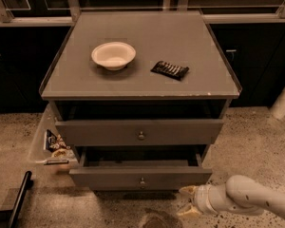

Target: Close middle drawer

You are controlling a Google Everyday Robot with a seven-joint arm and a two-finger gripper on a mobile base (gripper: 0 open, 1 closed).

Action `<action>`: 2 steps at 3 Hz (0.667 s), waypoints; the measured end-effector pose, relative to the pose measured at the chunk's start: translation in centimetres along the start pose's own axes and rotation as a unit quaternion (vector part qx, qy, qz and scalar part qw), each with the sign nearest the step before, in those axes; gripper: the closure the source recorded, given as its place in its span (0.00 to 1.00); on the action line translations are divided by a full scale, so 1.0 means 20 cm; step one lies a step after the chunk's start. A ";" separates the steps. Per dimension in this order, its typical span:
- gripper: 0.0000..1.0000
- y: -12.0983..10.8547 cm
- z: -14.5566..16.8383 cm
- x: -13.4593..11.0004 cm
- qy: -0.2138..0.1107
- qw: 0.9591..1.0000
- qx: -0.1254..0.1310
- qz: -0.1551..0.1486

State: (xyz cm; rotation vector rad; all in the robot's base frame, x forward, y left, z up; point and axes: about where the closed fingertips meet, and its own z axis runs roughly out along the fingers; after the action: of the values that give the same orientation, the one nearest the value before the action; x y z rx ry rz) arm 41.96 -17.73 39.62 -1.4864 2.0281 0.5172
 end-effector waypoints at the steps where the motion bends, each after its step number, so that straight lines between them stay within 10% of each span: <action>1: 0.65 -0.11 0.05 -0.03 -0.046 0.998 -0.024 -0.036; 2: 0.88 -0.29 0.03 -0.17 -0.110 0.988 -0.041 -0.104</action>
Offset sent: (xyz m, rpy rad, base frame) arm 0.1547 -0.0155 0.1015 0.3596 -0.3109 0.4340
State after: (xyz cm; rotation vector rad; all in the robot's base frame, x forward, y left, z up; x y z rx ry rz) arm 48.38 -16.64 41.40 -1.5920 1.6781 0.6531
